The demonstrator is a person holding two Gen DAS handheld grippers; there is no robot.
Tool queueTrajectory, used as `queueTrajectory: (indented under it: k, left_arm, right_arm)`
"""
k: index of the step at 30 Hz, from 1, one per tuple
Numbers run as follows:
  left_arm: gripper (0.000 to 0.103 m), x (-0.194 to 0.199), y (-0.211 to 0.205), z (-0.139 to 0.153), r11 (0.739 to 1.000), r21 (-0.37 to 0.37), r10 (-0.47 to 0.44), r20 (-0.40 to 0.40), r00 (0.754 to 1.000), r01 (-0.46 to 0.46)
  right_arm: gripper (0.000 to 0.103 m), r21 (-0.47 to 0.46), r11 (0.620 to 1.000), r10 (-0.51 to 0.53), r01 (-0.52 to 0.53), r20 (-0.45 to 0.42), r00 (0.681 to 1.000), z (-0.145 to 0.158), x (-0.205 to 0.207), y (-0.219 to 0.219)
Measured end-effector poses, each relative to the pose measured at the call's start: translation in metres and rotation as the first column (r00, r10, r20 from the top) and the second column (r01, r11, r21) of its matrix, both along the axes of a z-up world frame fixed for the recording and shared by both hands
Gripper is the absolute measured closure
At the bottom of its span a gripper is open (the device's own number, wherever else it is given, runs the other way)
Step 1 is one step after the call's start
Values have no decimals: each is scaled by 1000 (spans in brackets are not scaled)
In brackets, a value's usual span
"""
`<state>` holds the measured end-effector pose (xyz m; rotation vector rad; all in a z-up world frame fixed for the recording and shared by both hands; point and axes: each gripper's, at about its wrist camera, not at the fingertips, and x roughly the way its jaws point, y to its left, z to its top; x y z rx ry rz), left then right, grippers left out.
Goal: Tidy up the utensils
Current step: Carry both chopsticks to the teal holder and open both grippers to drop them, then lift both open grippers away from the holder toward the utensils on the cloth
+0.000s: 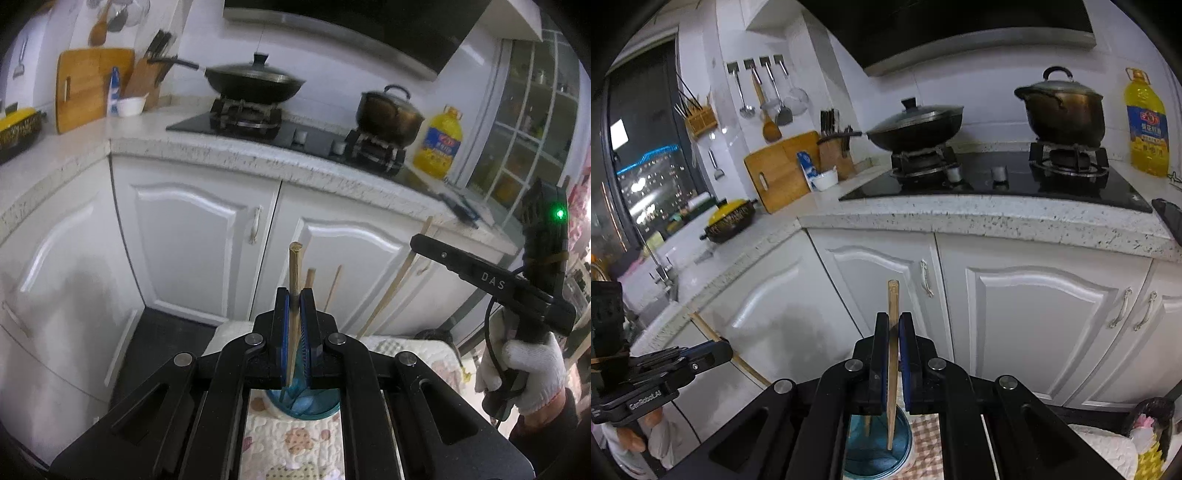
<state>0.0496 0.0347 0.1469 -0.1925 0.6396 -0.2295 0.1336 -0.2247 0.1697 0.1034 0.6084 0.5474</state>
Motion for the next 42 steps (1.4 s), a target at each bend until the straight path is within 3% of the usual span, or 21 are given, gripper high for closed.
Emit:
queueTrajectory:
  k: [9, 18, 20, 24, 26, 30, 36, 39, 42]
  left_arm:
    - [99, 21, -5, -52, 1000, 7, 25, -94, 995, -25]
    - [99, 29, -8, -76, 999, -10, 44, -144, 989, -46]
    - [99, 29, -9, -78, 999, -12, 47, -149, 988, -49]
    - [99, 32, -9, -82, 998, -17, 53, -167, 985, -57]
    - [98, 32, -8, -83, 998, -22, 59, -173, 983, -63]
    - [83, 27, -6, -82, 997, -42, 56, -171, 984, -64]
    - [79, 15, -4, -78, 995, -56, 69, -162, 984, -79]
    - [69, 6, -1, -77, 993, -59, 96, -140, 986, -105]
    - [69, 1, -1, -81, 991, -69, 106, -149, 983, -117]
  right_arm:
    - [98, -21, 1000, 16, -19, -129, 992, -57, 24, 9]
    - [98, -21, 999, 30, -35, -213, 977, -89, 30, 9]
    - [94, -15, 1000, 18, -22, -220, 975, -92, 30, 7]
    - [77, -29, 999, 18, -25, -230, 973, -97, 25, 6]
    - [78, -24, 999, 17, -24, -232, 973, -97, 22, 5]
    - [77, -13, 1000, 7, -10, -247, 969, -102, 12, -4]
    - [73, -28, 1000, -1, -7, -280, 960, -119, -1, -2]
    - [73, -13, 1000, 14, -18, -279, 960, -119, -11, 0]
    - [72, -20, 1000, 13, -20, -283, 959, -121, -13, 2]
